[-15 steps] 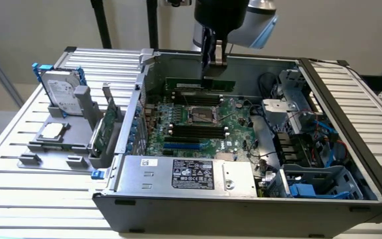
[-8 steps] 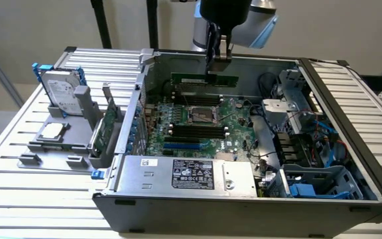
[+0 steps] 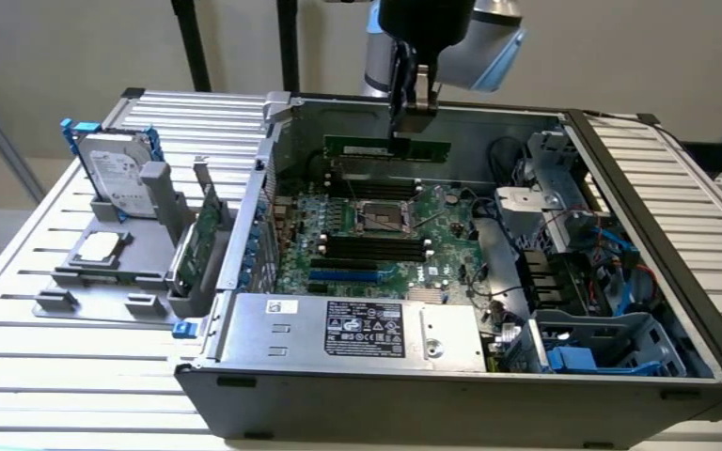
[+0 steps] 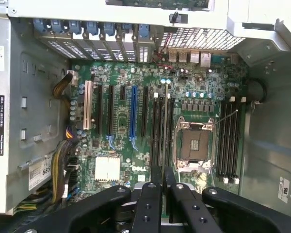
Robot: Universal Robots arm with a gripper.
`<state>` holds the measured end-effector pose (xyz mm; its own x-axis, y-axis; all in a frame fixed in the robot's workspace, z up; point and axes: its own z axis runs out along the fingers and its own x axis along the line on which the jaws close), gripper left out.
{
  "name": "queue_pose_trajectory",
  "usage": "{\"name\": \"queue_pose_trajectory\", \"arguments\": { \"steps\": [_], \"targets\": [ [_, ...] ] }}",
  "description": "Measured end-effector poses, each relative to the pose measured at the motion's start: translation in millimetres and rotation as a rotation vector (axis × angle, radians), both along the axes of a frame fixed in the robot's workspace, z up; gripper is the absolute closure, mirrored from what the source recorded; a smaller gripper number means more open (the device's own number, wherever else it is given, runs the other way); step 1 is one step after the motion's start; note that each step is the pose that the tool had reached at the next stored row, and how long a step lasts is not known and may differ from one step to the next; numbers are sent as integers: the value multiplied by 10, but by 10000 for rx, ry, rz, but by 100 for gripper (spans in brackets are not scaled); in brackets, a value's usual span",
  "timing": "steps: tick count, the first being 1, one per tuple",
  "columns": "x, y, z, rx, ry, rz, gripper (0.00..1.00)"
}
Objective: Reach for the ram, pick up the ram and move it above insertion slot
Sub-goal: 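Pick up the ram and move it above insertion slot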
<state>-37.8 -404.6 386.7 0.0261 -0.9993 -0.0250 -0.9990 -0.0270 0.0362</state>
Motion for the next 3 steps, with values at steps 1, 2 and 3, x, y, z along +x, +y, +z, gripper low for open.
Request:
{"name": "queue_pose_trajectory", "arguments": {
  "steps": [1, 2, 3],
  "targets": [
    [0, 0, 1, 3, 1, 0, 86],
    [0, 0, 1, 5, 0, 0, 86],
    [0, 0, 0, 8, 0, 0, 86]
  ]
}}
